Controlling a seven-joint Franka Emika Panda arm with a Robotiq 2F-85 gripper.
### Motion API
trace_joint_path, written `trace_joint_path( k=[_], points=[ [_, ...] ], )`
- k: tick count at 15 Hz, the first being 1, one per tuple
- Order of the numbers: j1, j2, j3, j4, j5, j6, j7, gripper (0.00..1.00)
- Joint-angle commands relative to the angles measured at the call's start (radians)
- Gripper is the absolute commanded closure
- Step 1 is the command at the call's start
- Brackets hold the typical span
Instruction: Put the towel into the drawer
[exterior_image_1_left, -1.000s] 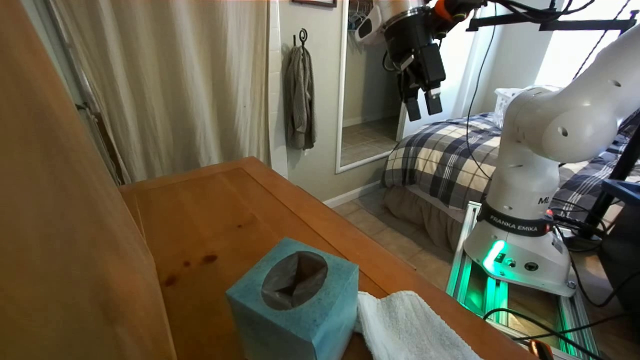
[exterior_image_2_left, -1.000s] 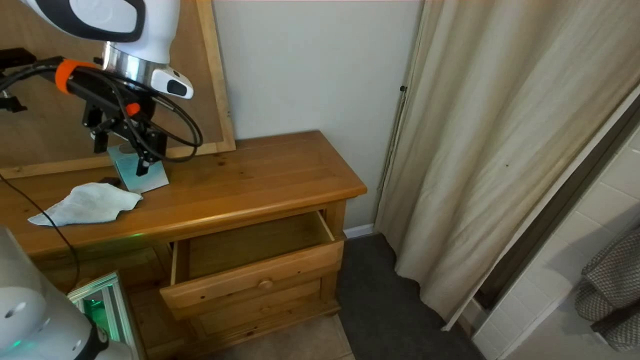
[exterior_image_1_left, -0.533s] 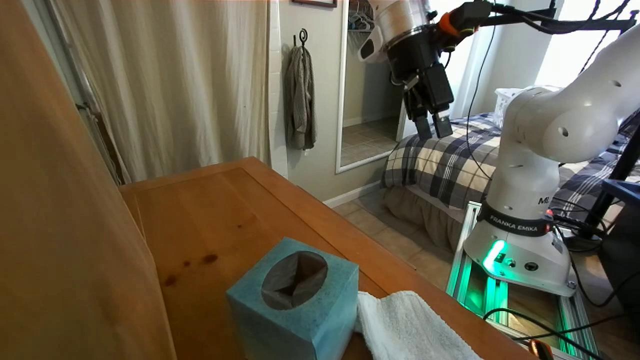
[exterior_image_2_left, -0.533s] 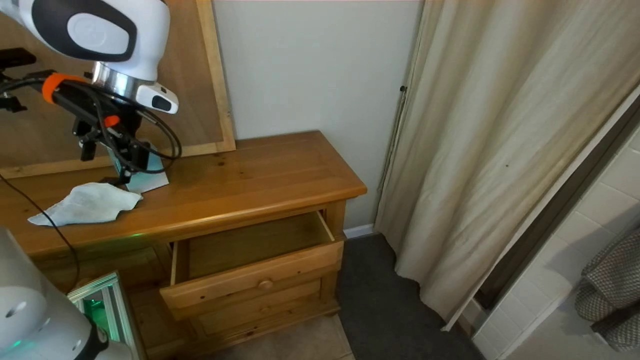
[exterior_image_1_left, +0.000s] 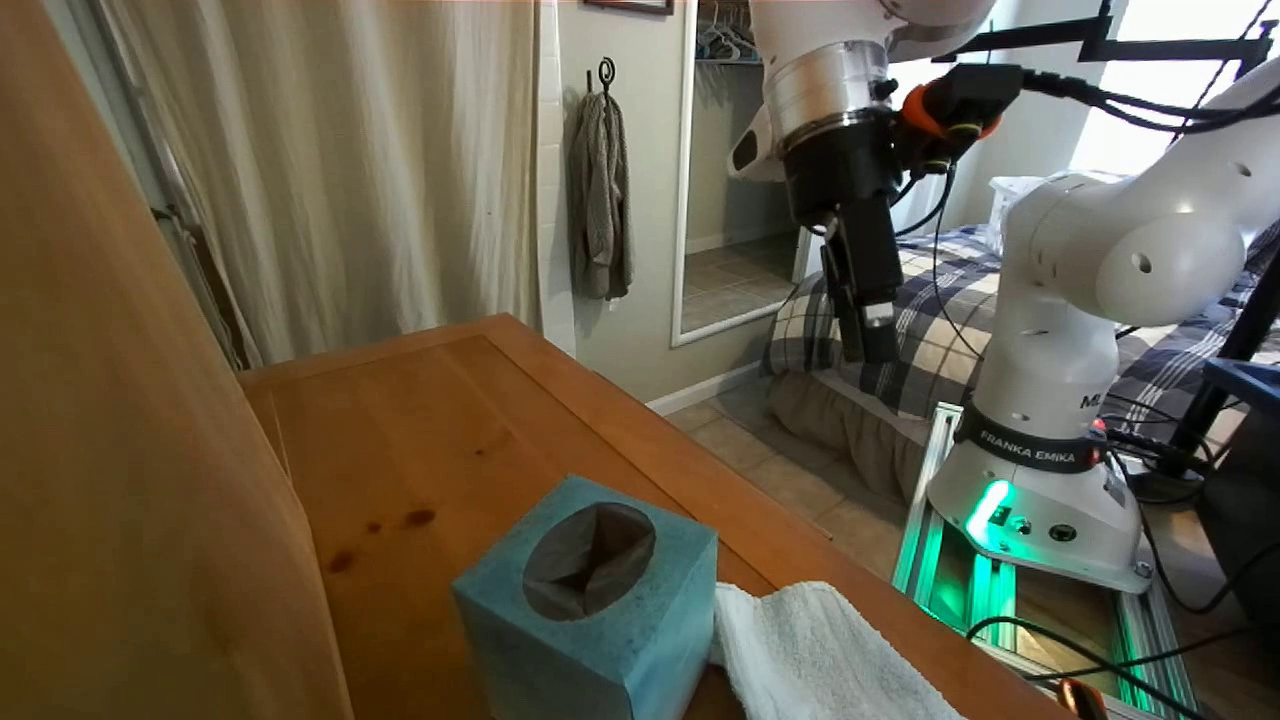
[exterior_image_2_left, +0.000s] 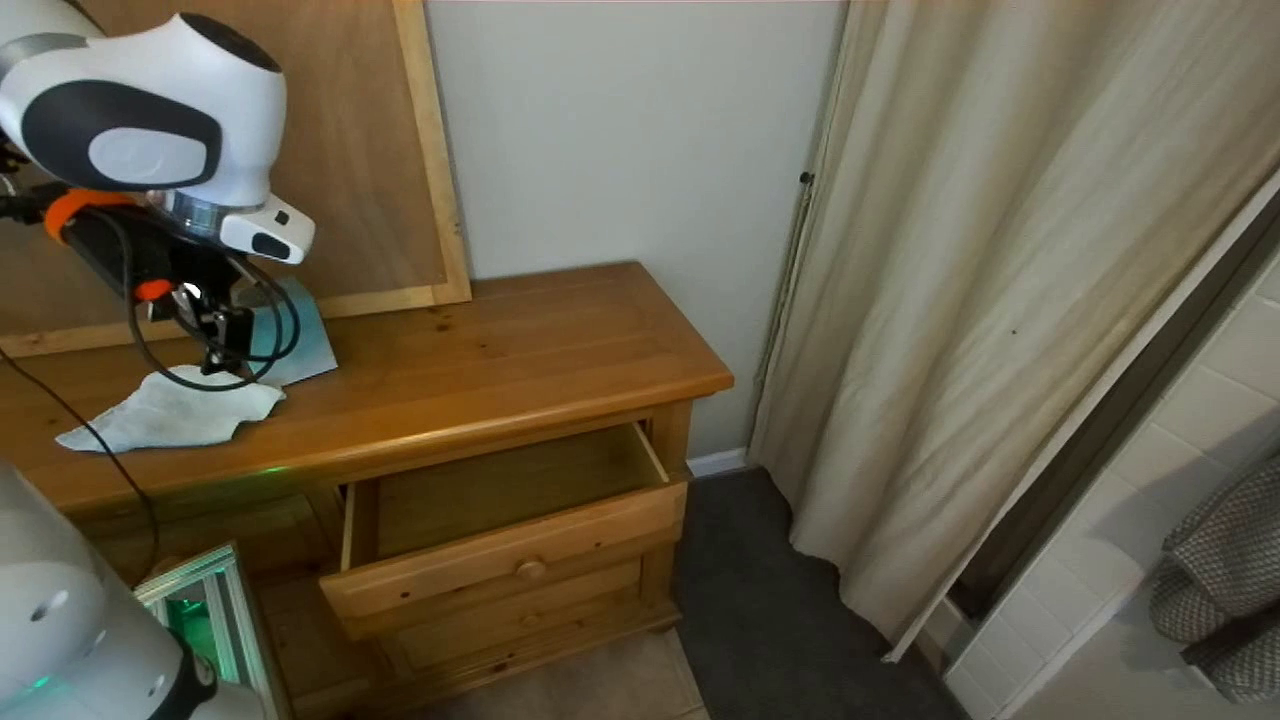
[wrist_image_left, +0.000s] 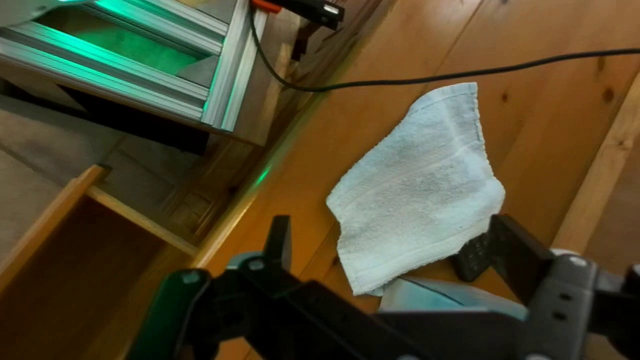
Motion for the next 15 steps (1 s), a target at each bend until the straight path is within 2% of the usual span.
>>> trace_joint_path(
  k=[1, 3, 4, 6, 12, 15],
  points=[
    [0.075, 0.043, 0.023, -0.014, 0.111, 0.063, -0.086, 0.00],
    [0.112, 0.085, 0.041, -0.020, 0.112, 0.069, -0.172, 0.00],
    [0.081, 0.026, 0.031, -0.019, 0.075, 0.042, -0.097, 0.00],
    [0.104, 0.056, 0.039, -0.020, 0.077, 0.047, -0.135, 0.00],
    [0.108, 0.080, 0.038, -0.018, 0.077, 0.051, -0.155, 0.00],
    [0.127, 0.127, 0.046, -0.019, 0.122, 0.111, -0.232, 0.00]
  ],
)
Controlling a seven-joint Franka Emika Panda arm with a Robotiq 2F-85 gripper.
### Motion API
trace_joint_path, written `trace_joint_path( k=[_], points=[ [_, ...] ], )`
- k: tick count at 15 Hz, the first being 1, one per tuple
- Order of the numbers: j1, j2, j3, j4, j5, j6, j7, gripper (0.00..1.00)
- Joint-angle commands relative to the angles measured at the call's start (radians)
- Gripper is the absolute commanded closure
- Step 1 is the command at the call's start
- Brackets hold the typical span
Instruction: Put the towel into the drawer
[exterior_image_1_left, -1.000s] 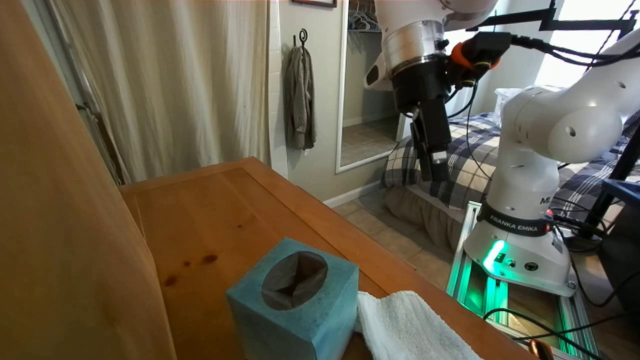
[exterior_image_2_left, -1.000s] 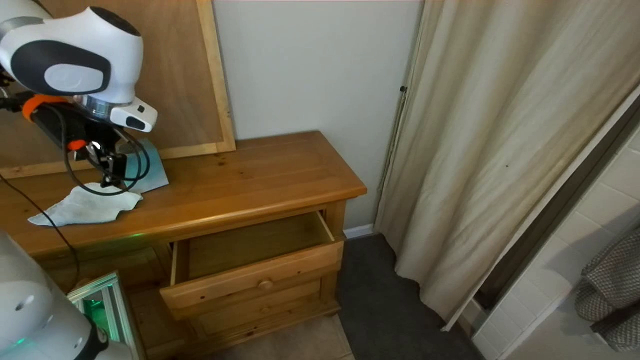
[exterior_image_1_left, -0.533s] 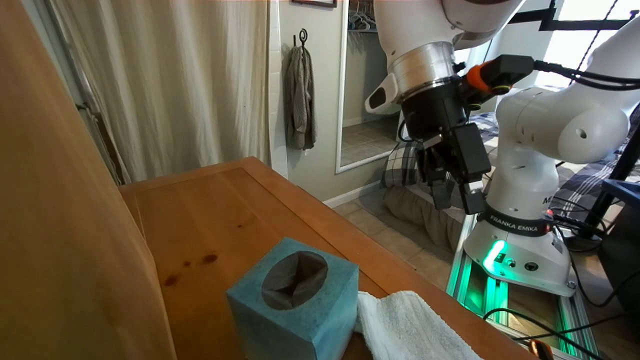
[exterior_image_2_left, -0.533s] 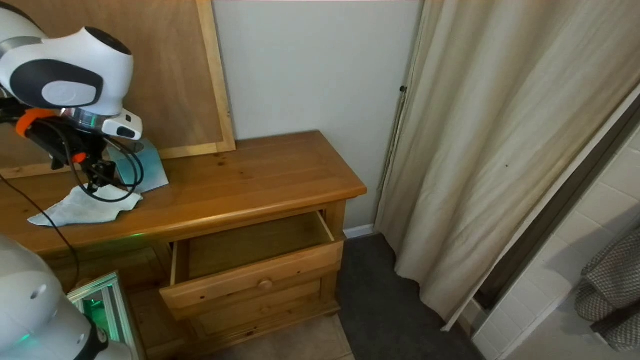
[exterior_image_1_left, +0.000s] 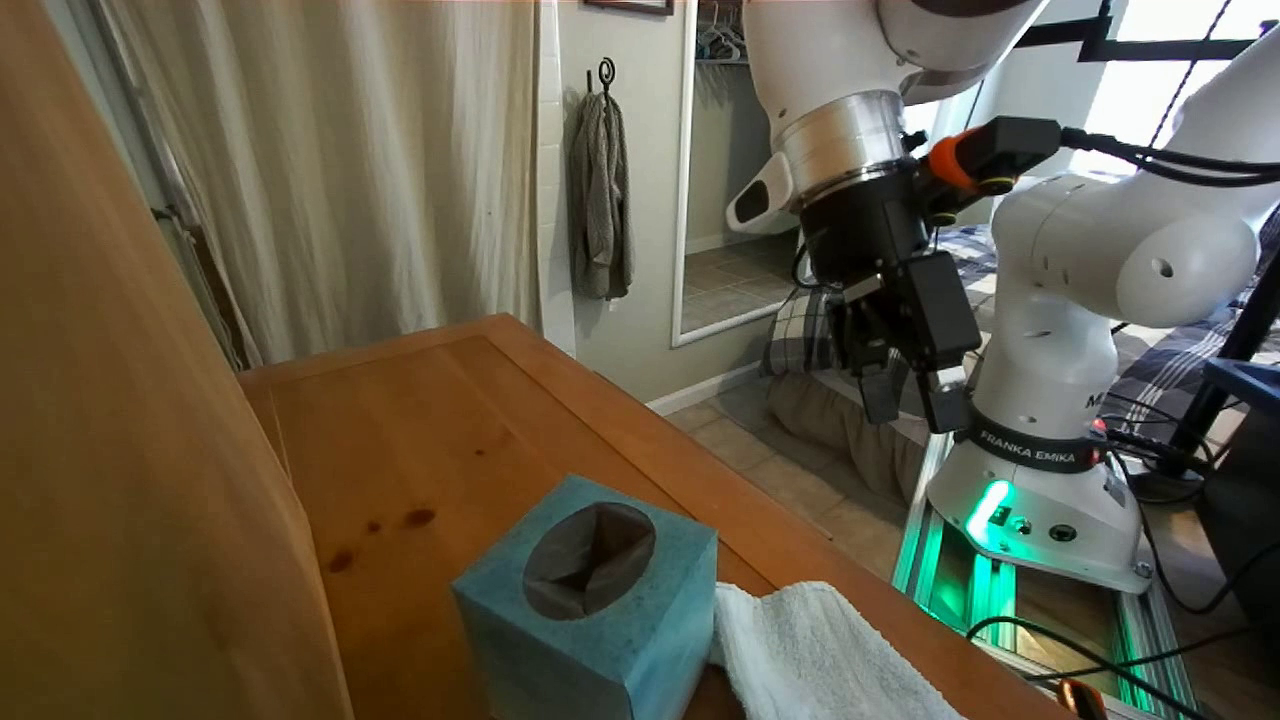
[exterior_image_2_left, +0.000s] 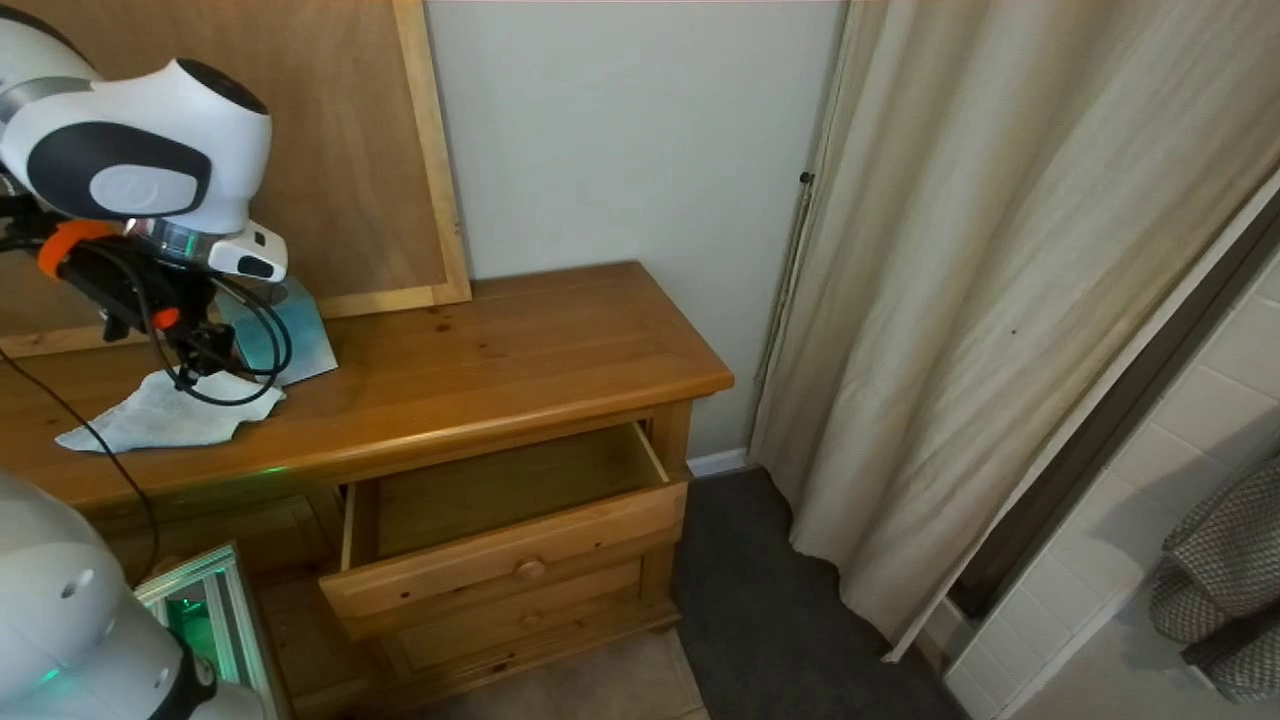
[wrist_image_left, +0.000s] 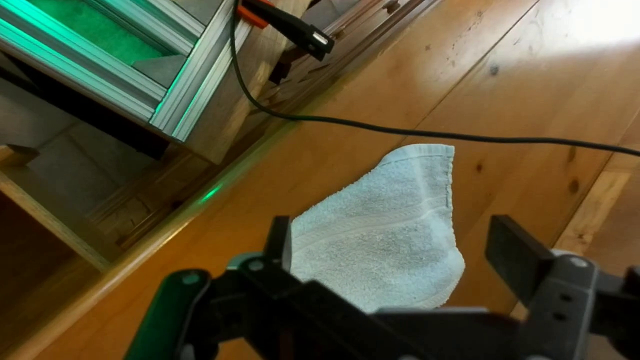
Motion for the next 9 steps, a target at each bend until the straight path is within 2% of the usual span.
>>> trace_joint_path(
  k=[1, 5, 9],
  points=[
    [0.025, 0.063, 0.011, 0.001, 0.062, 0.089, -0.079, 0.00],
    [0.051, 0.159, 0.033, -0.001, 0.172, 0.241, -0.161, 0.00],
    [0.068, 0.268, 0.089, -0.001, 0.243, 0.449, -0.215, 0.00]
  ],
)
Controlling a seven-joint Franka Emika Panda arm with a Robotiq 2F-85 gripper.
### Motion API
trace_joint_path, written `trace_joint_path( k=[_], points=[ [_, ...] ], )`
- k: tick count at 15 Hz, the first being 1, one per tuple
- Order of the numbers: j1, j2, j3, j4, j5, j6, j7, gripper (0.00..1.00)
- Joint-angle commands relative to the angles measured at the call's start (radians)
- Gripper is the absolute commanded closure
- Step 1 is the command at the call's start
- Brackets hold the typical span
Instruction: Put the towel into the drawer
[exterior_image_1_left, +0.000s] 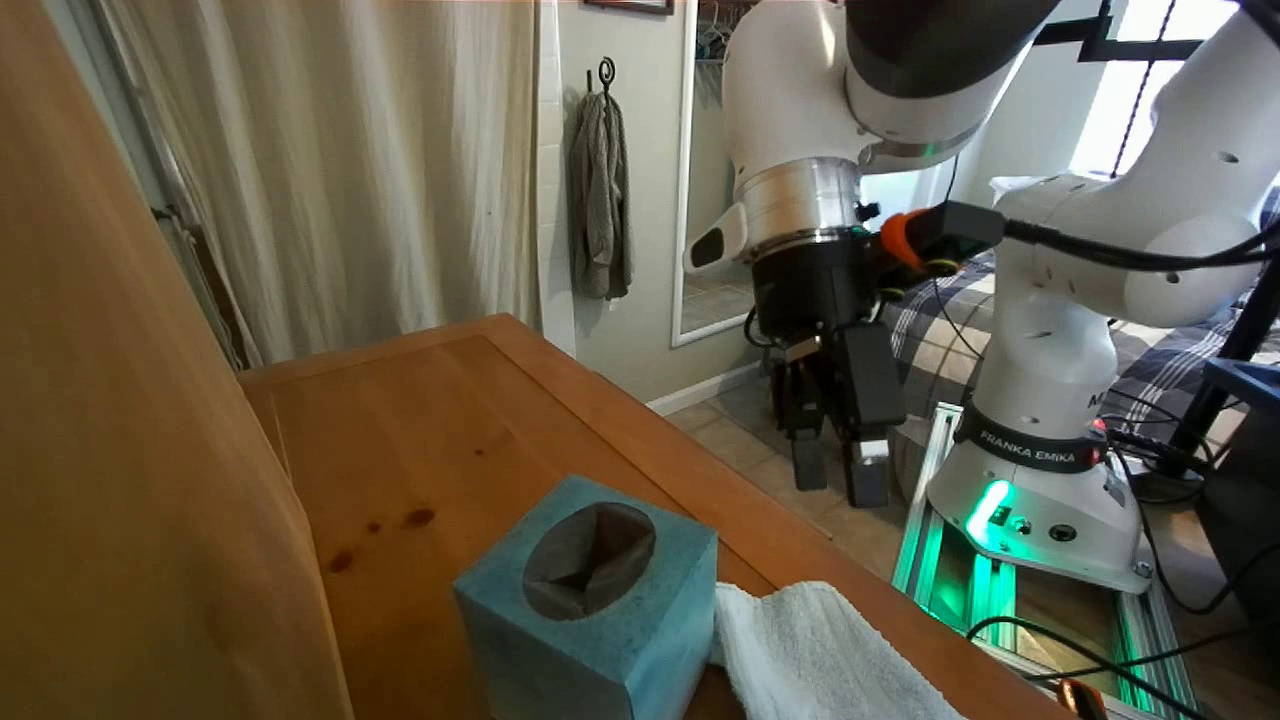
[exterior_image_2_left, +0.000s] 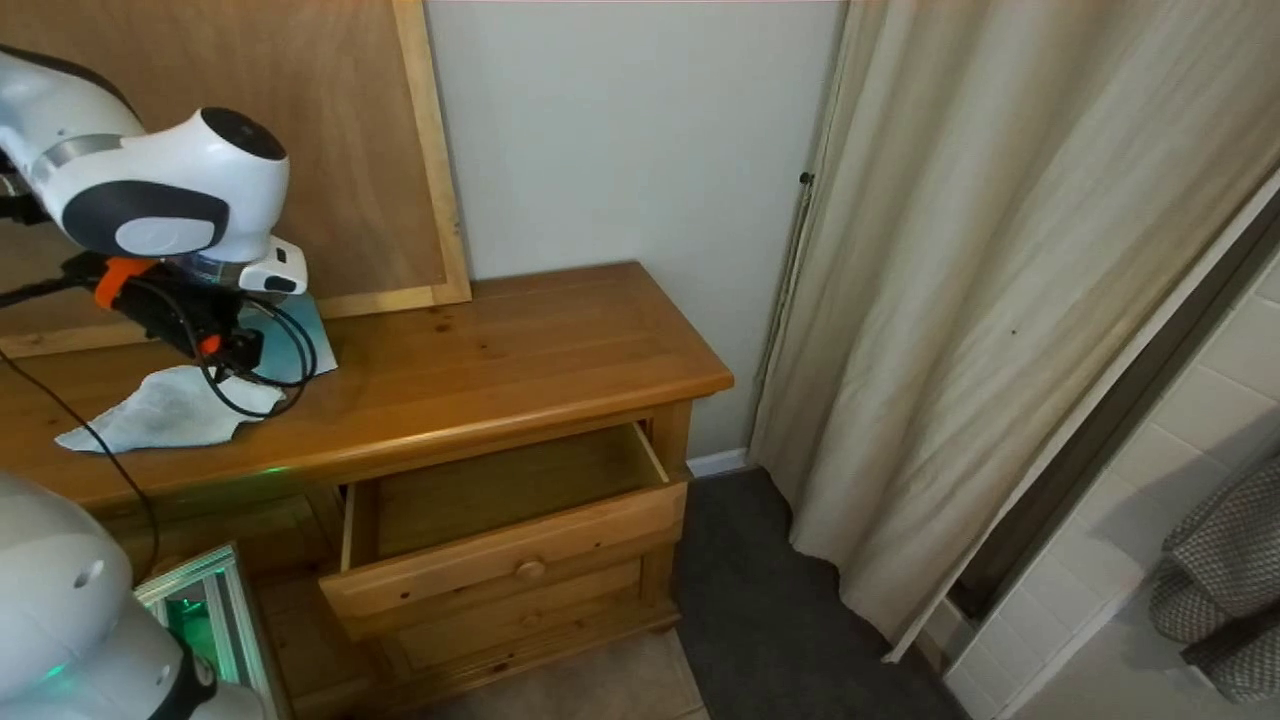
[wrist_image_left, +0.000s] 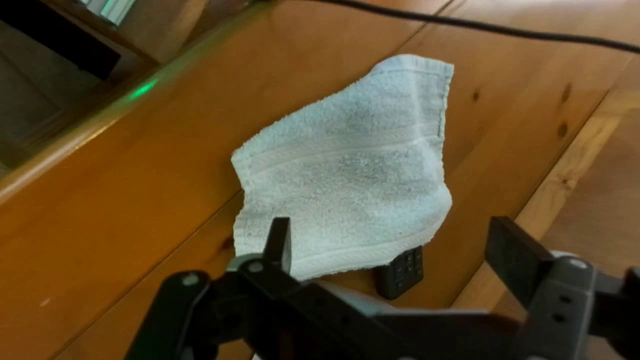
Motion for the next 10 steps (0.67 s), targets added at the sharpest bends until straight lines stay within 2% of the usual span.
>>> trace_joint_path(
  k=[1, 5, 10],
  points=[
    [0.026, 0.114, 0.042, 0.000, 0.068, 0.178, -0.066, 0.00],
    [0.043, 0.191, 0.058, -0.001, 0.042, 0.299, -0.076, 0.00],
    [0.072, 0.257, 0.041, 0.000, 0.071, 0.357, -0.157, 0.00]
  ],
)
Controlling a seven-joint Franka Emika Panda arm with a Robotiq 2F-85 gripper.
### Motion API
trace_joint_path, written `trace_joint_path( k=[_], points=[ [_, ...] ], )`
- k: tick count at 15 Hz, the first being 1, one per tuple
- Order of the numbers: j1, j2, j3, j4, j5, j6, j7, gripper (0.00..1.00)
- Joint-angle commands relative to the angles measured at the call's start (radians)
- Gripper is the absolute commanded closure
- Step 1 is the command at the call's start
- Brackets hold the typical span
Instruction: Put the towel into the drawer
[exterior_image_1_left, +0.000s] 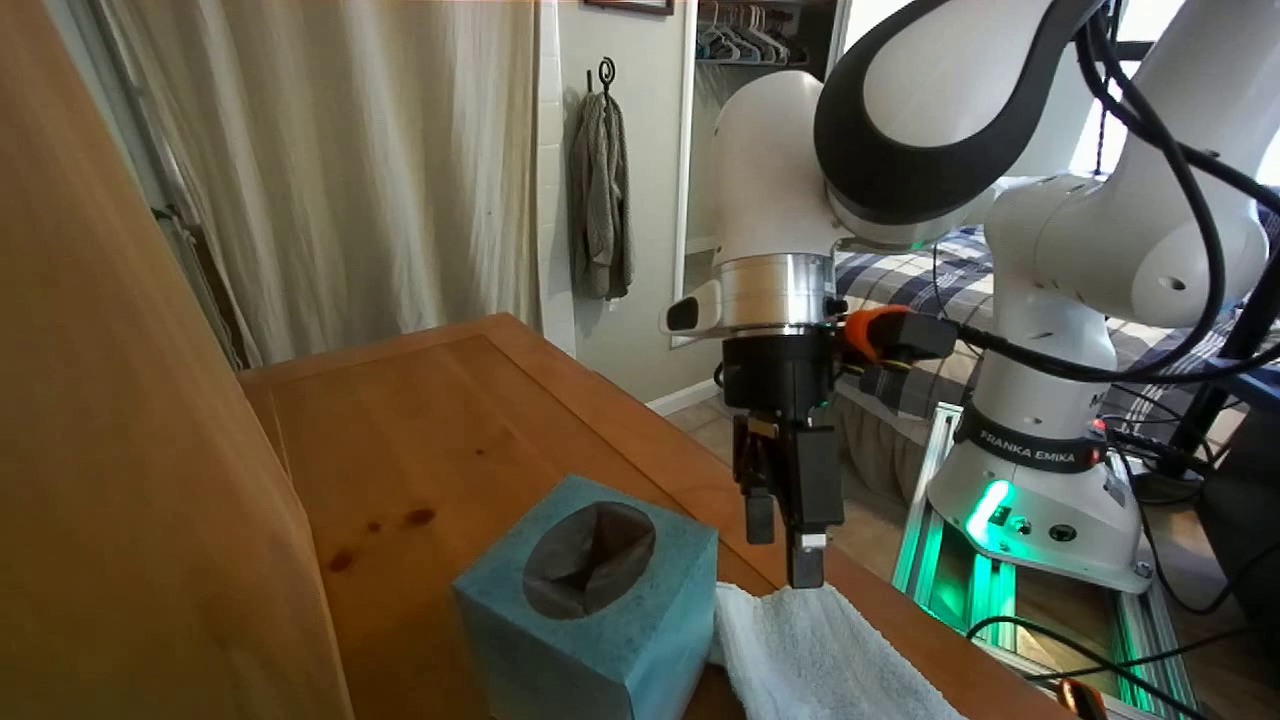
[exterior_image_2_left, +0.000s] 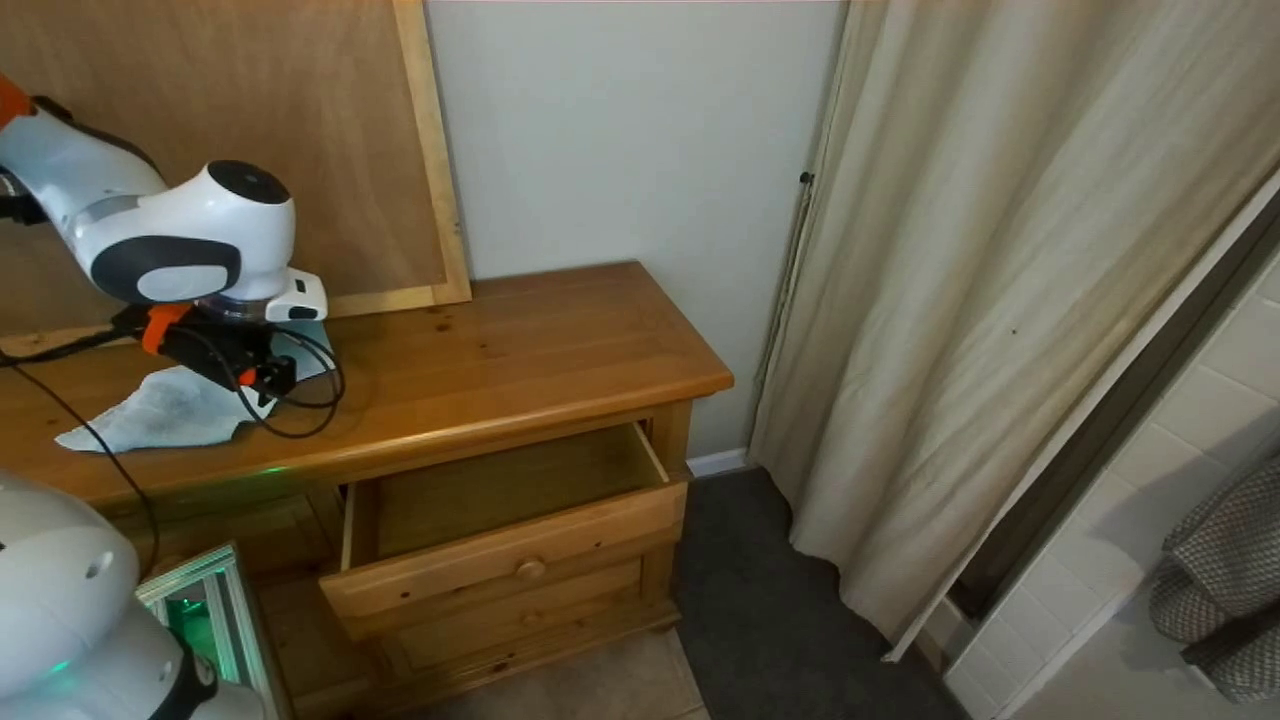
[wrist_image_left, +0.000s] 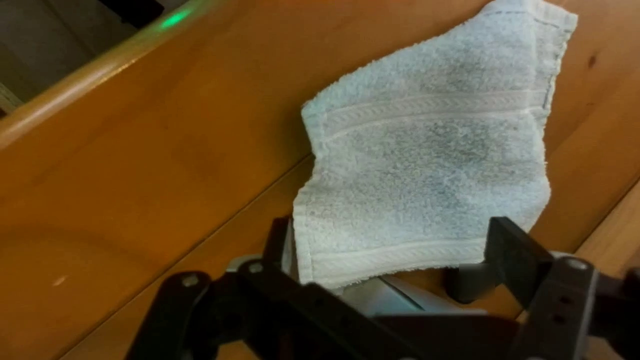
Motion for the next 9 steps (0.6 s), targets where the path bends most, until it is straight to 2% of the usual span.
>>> trace_joint_path(
  k=[1, 9],
  points=[
    [0.034, 0.055, -0.015, 0.000, 0.057, 0.058, -0.082, 0.00],
    [0.066, 0.136, 0.005, 0.000, 0.216, 0.191, -0.227, 0.00]
  ],
)
